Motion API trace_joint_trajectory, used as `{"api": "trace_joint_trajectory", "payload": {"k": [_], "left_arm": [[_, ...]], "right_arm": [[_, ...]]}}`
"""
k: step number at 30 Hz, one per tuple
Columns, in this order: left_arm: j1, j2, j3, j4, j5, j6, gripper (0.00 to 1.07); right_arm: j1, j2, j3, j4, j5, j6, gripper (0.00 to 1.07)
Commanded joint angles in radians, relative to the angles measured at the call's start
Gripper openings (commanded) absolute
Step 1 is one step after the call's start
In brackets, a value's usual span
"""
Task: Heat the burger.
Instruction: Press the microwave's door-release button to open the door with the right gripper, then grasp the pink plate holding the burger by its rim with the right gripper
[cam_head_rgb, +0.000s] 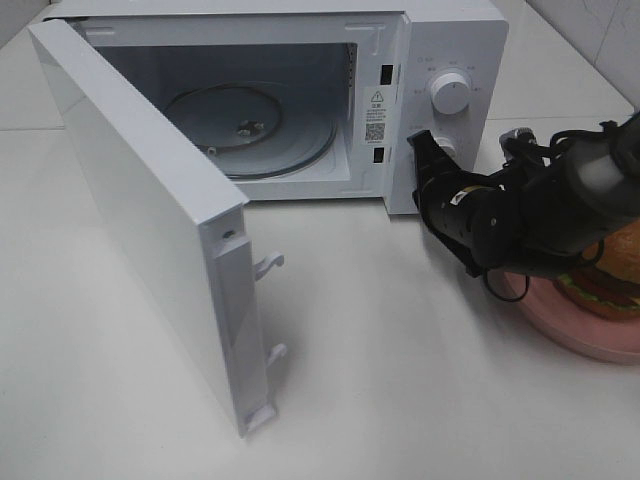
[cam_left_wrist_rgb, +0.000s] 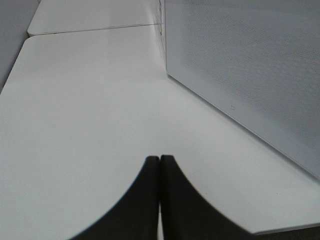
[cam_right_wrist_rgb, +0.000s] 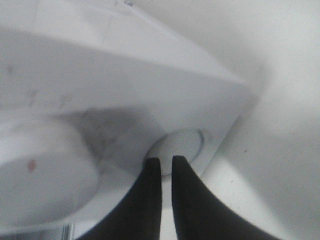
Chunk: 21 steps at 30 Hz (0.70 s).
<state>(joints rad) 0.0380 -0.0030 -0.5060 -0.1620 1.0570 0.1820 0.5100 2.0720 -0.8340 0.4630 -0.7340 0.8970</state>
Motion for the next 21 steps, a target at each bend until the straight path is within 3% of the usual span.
{"api": "trace_joint_trajectory", "payload": {"k": [1,10,13,14,15,17,18,21], "left_arm": [[0.003,-0.021,0.0,0.003,-0.008,0.0,0.0],[0.003,-0.021,0.0,0.003,-0.008,0.0,0.0],[0.003,-0.021,0.0,0.003,-0.008,0.0,0.0],[0.003,-0.021,0.0,0.003,-0.008,0.0,0.0],[0.003,-0.021,0.0,0.003,-0.008,0.0,0.0],[0.003,-0.021,0.0,0.003,-0.008,0.0,0.0],[0.003,-0.021,0.0,0.003,-0.008,0.0,0.0],[0.003,-0.021,0.0,0.003,-0.008,0.0,0.0]], "right_arm": [[0.015,-0.045,0.023,-0.119,-0.05,-0.042,0.11],[0.015,-0.102,0.073,-0.405,-0.056,-0.144,0.12],[0.015,-0.118,0.072,-0.586,-0.056,-0.232,0.12],[0.015,-0.118,0.072,-0.586,-0.056,-0.232,0.12],[0.015,-0.125,0.072,-0.701,-0.048,-0.312,0.12],[0.015,-0.125,0.072,-0.701,-0.048,-0.312,0.12],[0.015,-0.127,0.072,-0.773,-0.043,-0.357,0.12],[0.015,-0.127,0.072,-0.826,-0.04,-0.387,0.13]]}}
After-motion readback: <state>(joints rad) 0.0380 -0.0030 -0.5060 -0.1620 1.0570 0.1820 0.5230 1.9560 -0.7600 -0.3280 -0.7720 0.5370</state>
